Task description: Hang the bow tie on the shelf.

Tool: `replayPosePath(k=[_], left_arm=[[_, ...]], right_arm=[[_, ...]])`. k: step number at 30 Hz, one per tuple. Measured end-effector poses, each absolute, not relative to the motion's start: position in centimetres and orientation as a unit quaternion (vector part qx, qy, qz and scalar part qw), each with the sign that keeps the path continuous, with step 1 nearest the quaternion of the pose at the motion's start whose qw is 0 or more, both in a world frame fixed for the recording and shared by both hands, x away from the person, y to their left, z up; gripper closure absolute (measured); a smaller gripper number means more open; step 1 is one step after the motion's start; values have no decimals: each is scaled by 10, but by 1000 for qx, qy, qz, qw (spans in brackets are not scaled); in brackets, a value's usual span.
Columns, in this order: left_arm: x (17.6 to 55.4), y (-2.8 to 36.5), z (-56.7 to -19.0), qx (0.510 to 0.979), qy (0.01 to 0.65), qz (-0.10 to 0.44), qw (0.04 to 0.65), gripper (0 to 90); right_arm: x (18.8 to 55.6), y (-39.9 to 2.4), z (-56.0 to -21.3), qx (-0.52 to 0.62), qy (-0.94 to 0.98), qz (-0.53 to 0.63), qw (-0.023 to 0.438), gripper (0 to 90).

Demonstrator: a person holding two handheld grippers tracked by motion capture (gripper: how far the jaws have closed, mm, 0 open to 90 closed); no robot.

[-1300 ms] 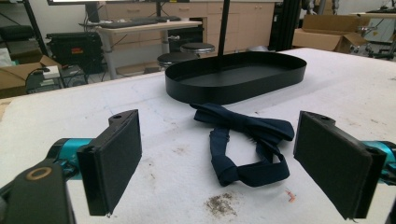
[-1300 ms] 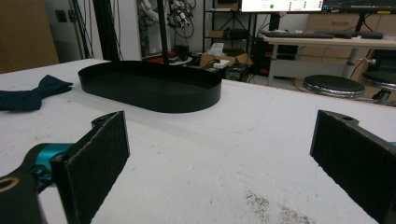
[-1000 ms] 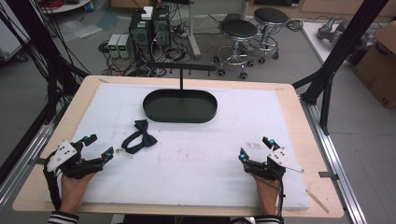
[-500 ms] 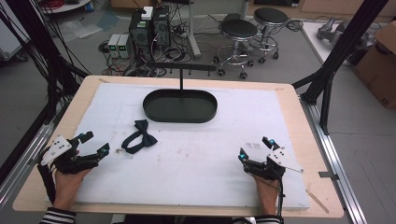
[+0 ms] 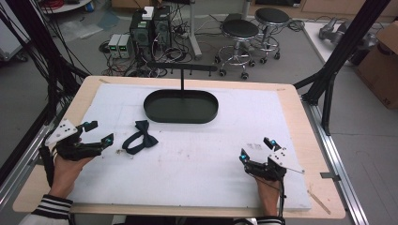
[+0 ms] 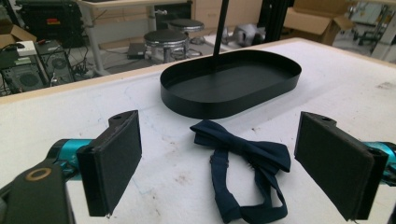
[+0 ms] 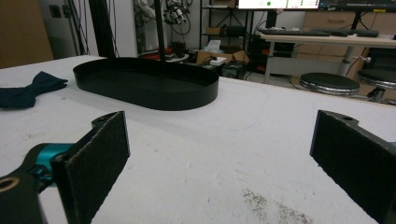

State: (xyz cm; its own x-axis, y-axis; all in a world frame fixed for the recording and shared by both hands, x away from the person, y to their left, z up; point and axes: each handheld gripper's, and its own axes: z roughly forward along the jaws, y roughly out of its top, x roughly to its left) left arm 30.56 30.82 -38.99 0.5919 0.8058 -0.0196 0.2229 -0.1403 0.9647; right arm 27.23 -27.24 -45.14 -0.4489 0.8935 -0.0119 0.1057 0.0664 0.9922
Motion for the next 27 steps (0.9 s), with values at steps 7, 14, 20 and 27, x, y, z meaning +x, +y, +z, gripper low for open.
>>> replayPosePath(k=[7, 14, 20, 27], left_arm=[[320, 295, -379, 736, 358, 258, 513, 154], [332, 285, -371, 756, 361, 241, 490, 154], [340, 281, -374, 771, 367, 227, 468, 157], [354, 270, -379, 808, 359, 208, 418, 161]], right_arm=[[272, -272, -451, 392, 641, 560, 348, 37], [272, -272, -451, 393, 641, 560, 348, 37], [272, -272, -451, 392, 641, 560, 348, 37], [272, -272, -451, 393, 641, 560, 348, 37]])
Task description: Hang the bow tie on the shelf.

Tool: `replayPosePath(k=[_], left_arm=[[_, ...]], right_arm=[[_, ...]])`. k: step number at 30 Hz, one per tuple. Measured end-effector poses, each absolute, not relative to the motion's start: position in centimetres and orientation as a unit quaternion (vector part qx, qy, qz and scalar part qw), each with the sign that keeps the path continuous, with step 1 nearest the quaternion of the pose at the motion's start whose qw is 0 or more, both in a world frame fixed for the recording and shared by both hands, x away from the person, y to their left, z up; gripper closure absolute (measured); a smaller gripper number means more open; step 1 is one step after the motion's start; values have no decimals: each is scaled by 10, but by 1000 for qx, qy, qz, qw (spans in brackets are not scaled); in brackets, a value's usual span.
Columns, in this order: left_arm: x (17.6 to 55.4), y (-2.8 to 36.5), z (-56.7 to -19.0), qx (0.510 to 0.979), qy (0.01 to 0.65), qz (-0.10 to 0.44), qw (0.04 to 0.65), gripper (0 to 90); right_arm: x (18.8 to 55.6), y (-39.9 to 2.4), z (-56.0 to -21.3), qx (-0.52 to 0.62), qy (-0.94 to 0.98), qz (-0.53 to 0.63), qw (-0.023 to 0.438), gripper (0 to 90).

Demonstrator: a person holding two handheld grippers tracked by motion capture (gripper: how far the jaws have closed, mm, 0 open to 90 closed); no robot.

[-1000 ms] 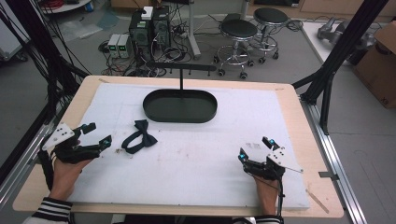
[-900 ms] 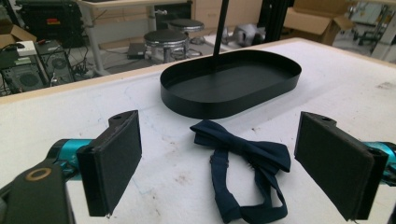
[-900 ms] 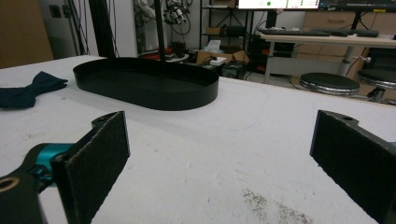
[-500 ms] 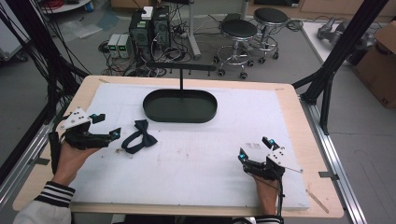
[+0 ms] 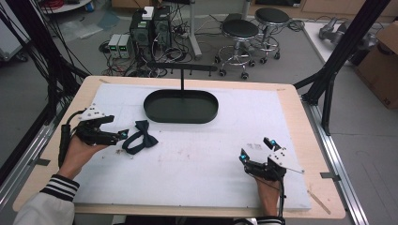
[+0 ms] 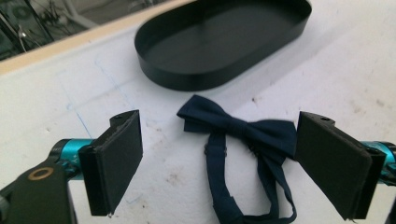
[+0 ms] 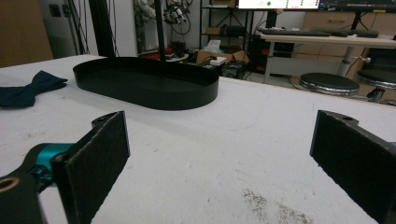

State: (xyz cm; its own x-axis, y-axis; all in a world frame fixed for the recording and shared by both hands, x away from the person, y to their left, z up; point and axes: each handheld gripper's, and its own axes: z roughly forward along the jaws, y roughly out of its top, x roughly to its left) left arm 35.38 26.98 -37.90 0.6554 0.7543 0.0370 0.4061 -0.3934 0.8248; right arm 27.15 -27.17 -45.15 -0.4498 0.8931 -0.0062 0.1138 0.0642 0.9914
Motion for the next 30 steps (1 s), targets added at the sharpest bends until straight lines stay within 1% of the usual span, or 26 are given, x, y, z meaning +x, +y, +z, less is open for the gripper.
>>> replayPosePath(k=[1, 4, 6, 11, 21, 25, 30], left_arm=[[359, 267, -380, 818, 360, 205, 399, 161], [363, 264, -381, 825, 360, 199, 388, 162], [367, 258, -384, 841, 352, 195, 363, 169], [372, 252, -392, 855, 351, 181, 336, 181], [381, 246, -406, 868, 364, 161, 299, 193], [384, 244, -409, 872, 363, 153, 292, 223], [388, 244, -416, 875, 373, 143, 271, 239]], right_arm=[[271, -272, -451, 392, 642, 559, 349, 37], [271, -272, -451, 391, 642, 558, 350, 37], [272, -272, -451, 392, 641, 560, 348, 37], [272, -272, -451, 392, 641, 560, 349, 37], [272, -272, -451, 392, 640, 560, 350, 37], [272, -272, -451, 393, 640, 560, 350, 37], [272, -272, -451, 394, 640, 561, 347, 37]])
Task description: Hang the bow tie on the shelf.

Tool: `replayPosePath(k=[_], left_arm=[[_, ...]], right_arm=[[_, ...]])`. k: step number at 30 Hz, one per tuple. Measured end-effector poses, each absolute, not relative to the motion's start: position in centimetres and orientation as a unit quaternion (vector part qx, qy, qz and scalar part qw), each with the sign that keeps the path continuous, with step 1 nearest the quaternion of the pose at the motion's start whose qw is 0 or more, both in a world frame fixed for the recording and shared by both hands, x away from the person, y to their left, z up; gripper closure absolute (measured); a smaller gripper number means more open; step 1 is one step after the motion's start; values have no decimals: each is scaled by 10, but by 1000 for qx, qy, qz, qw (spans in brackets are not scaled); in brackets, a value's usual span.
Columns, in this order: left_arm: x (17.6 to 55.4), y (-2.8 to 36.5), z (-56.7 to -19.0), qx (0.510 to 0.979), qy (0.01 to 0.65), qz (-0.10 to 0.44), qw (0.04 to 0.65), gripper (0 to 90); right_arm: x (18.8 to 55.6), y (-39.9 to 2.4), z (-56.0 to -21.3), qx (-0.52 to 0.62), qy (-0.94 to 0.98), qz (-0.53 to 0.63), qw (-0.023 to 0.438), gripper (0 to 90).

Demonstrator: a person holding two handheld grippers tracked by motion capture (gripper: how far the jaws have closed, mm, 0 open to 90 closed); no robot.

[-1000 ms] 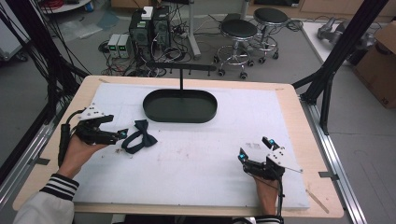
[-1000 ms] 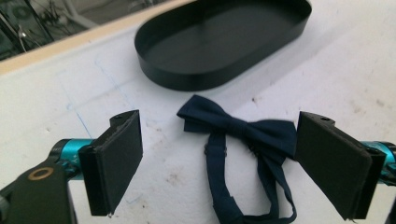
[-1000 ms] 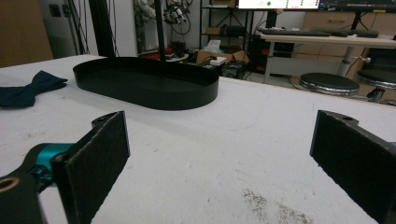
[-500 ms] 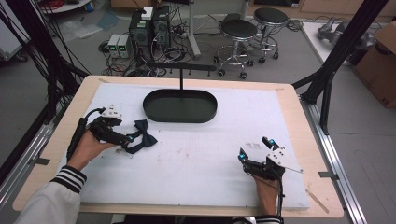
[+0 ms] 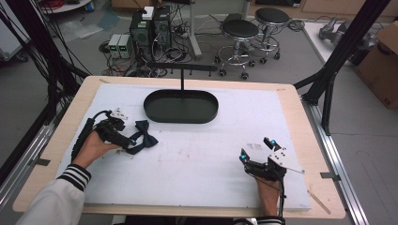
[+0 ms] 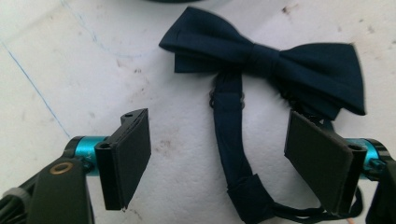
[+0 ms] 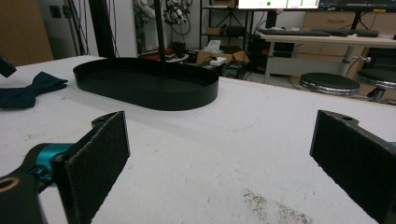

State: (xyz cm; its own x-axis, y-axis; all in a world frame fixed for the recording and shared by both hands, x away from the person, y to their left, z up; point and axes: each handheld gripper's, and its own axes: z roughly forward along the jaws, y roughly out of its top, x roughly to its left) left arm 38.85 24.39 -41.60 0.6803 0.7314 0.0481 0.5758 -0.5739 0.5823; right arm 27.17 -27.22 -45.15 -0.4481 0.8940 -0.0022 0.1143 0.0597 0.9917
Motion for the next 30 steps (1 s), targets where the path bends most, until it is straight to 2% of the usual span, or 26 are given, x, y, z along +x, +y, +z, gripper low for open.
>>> replayPosePath(k=[13, 16, 20, 27, 30], left_arm=[[394, 244, -424, 879, 381, 118, 263, 415], [394, 244, -424, 878, 383, 115, 263, 431], [397, 238, -418, 892, 369, 120, 233, 460], [405, 228, -416, 903, 362, 107, 206, 460], [406, 227, -416, 901, 365, 100, 210, 479]], right_arm=[[272, -273, -452, 394, 639, 562, 348, 37], [272, -273, -451, 394, 639, 562, 347, 37], [272, -273, -451, 393, 639, 562, 348, 37], [272, -273, -452, 395, 637, 563, 348, 37], [272, -273, -452, 395, 637, 564, 347, 37]])
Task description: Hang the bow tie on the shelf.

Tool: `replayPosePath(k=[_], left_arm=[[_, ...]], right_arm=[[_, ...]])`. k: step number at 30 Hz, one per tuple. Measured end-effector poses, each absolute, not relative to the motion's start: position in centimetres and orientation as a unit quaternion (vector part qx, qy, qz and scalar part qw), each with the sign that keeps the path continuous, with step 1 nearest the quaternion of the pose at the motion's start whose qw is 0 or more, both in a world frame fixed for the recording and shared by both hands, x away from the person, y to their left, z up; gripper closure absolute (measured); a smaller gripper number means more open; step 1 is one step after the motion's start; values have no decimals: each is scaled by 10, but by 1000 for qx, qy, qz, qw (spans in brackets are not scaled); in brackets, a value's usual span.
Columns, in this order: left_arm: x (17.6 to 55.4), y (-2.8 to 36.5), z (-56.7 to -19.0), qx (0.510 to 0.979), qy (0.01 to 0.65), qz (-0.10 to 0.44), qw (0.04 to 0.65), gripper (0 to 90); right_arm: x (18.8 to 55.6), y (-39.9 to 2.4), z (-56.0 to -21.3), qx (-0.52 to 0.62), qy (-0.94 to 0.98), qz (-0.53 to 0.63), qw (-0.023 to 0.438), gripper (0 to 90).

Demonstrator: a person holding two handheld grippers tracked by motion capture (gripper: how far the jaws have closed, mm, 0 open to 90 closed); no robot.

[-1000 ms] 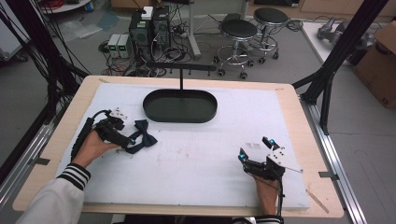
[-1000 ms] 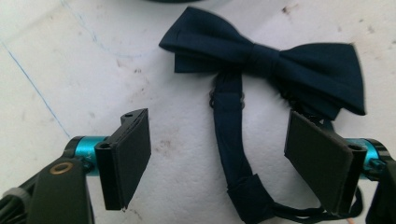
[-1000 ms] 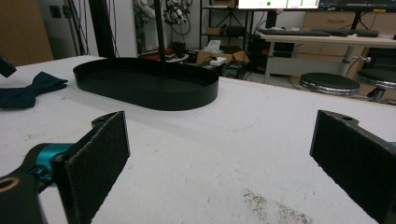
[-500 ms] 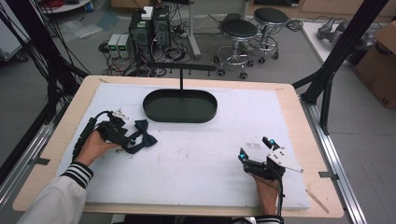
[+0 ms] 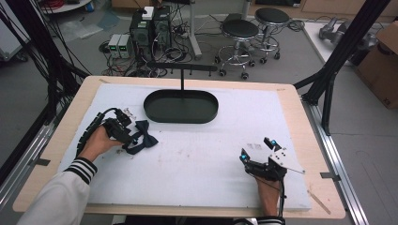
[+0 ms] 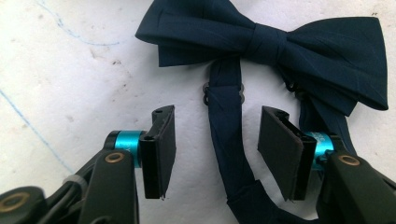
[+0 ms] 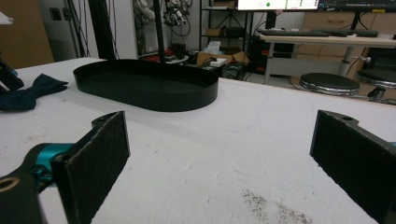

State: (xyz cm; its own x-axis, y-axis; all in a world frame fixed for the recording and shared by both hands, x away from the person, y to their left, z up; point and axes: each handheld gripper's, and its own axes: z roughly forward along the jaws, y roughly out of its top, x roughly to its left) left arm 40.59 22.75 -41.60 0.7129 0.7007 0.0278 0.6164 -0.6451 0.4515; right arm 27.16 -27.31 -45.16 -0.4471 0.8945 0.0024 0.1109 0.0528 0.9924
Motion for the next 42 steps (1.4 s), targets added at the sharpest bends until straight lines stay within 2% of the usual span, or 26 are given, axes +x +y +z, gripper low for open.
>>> replayPosePath(k=[2, 14, 19, 26, 42], left_arm=[[407, 228, -415, 901, 367, 96, 210, 553], [409, 226, -413, 899, 379, 79, 206, 718], [409, 224, -413, 900, 380, 79, 201, 713], [406, 223, -410, 896, 385, 76, 207, 872], [401, 217, -406, 897, 381, 66, 215, 885]], right_arm=[[272, -273, -452, 395, 637, 564, 347, 37], [271, -273, -452, 395, 637, 563, 348, 37], [271, -273, -452, 396, 637, 563, 348, 37], [271, -273, -452, 395, 637, 563, 349, 37], [272, -273, -452, 395, 635, 563, 352, 37]])
